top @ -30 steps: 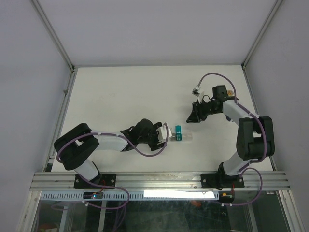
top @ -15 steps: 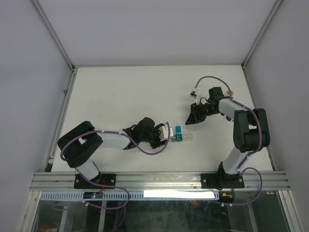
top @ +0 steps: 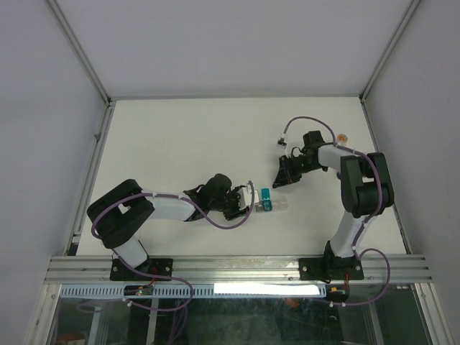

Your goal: Sort the pills into containers

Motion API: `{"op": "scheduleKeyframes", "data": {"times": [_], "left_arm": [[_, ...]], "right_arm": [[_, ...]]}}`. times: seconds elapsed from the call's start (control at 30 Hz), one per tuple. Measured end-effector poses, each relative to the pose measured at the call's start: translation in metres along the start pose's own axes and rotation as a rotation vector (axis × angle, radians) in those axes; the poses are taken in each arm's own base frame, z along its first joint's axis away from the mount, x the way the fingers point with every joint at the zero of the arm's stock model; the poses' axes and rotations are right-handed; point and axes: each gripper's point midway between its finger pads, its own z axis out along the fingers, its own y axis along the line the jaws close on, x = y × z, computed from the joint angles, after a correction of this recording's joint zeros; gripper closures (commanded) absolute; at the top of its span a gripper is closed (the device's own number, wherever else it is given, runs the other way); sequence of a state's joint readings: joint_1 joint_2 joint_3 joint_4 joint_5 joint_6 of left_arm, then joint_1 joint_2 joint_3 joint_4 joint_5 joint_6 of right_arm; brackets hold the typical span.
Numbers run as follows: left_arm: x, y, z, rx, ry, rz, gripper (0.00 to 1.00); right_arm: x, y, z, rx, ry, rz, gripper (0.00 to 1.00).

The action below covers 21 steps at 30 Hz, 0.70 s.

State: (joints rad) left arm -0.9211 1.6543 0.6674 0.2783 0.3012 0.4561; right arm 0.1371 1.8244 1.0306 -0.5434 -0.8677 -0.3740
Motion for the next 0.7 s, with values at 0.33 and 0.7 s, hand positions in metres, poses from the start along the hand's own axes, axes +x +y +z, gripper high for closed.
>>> {"op": "scheduleKeyframes", "data": {"times": [0.33, 0.7], "left_arm": [[-0.002, -0.002, 0.002, 0.013, -0.007, -0.007, 0.62], [-0.002, -0.002, 0.002, 0.013, -0.008, -0.024, 0.64]], "right_arm": [[0.005, 0.007, 0.016, -0.057, 0.050, 0.020, 0.99], [0.013, 0.033, 0.013, -0.192, 0.066, -0.001, 1.00]]}}
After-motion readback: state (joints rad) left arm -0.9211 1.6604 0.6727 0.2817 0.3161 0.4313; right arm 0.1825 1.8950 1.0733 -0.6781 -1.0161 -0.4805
